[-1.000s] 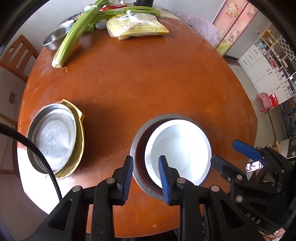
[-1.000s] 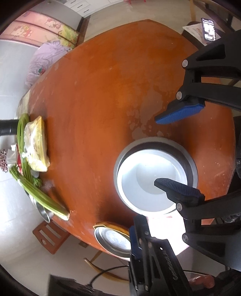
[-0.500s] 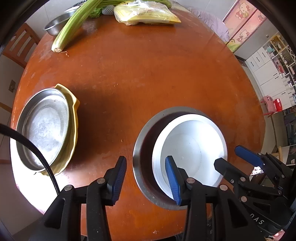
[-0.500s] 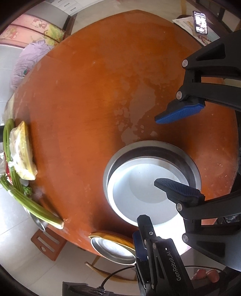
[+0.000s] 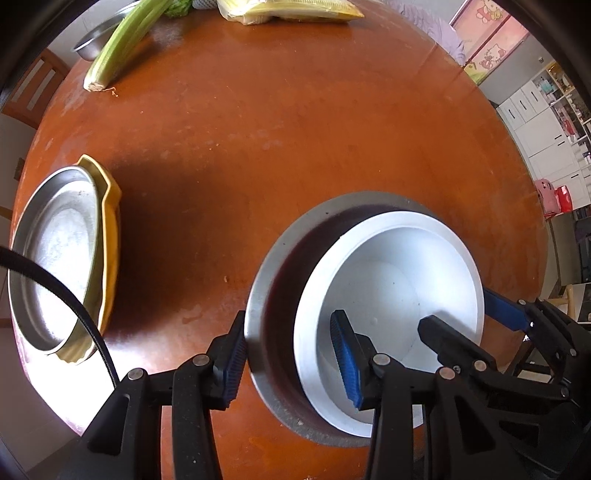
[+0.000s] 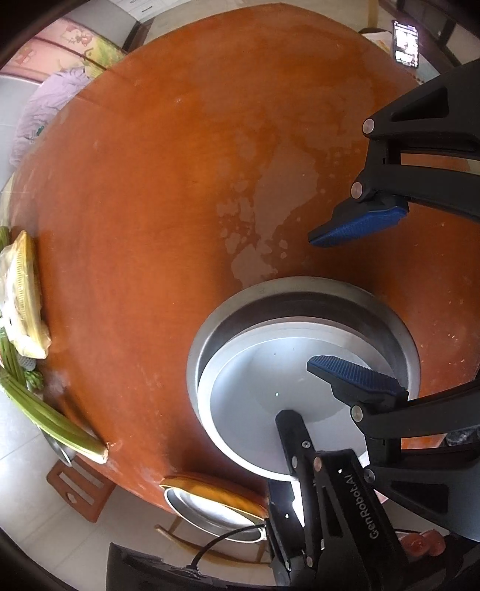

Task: Organize plates and bowls
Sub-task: 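Grasp the rim of the steel bowl stack with the left gripper, then lift the nested bowl stack with the left gripper toward the gray pan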

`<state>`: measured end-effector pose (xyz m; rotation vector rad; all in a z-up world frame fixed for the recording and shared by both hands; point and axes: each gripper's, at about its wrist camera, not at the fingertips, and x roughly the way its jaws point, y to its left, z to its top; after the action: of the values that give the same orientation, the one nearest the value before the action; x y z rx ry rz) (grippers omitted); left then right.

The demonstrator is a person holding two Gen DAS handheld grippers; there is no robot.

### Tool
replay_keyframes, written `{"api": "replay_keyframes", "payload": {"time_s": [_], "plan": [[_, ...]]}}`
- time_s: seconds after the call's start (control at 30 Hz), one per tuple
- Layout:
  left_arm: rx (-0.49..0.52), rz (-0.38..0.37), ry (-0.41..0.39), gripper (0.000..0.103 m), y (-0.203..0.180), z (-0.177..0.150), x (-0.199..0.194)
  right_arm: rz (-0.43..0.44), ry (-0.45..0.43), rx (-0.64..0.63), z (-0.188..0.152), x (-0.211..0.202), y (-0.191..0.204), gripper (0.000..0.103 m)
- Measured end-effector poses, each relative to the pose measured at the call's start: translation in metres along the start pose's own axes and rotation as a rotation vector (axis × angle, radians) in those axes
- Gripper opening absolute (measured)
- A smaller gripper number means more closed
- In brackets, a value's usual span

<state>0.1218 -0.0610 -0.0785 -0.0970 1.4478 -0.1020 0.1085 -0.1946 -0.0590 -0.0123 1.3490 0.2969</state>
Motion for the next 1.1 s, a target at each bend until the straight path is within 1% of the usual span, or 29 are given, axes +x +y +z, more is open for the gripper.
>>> {"api": "replay_keyframes", "payload": {"time_s": [0.2, 0.23, 0.33, 0.37, 0.47, 0.6, 0.8, 1.0, 1.1], "plan": [[-0.007, -0.008, -0.010, 0.043, -0.001, -0.001, 0.003, 0.030, 0.001, 0.006, 0.000, 0.002, 0.000, 0.061], [-0.006, -0.008, -0.011, 0.042, -0.001, -0.002, 0.003, 0.036, 0.003, 0.008, 0.000, 0.002, 0.000, 0.060], [-0.009, -0.023, -0.005, 0.037, 0.000, -0.005, 0.002, 0.052, -0.003, -0.006, -0.003, -0.001, 0.003, 0.053], [-0.012, -0.025, -0.002, 0.036, 0.003, -0.004, 0.002, 0.037, -0.010, -0.016, -0.004, -0.003, 0.005, 0.053], [-0.014, -0.026, -0.007, 0.036, 0.004, -0.004, -0.002, 0.033, -0.017, -0.026, -0.003, -0.005, 0.008, 0.053], [-0.017, -0.013, -0.038, 0.036, 0.008, -0.004, -0.017, 0.036, -0.038, -0.047, 0.002, -0.014, 0.015, 0.053], [-0.065, -0.008, -0.105, 0.036, 0.029, -0.008, -0.048, 0.042, -0.092, -0.112, 0.011, -0.037, 0.038, 0.053], [-0.123, 0.021, -0.167, 0.037, 0.061, -0.011, -0.082, 0.071, -0.128, -0.193, 0.021, -0.055, 0.075, 0.053], [-0.155, 0.039, -0.195, 0.037, 0.080, -0.015, -0.097, 0.088, -0.142, -0.233, 0.028, -0.058, 0.100, 0.053]]}}
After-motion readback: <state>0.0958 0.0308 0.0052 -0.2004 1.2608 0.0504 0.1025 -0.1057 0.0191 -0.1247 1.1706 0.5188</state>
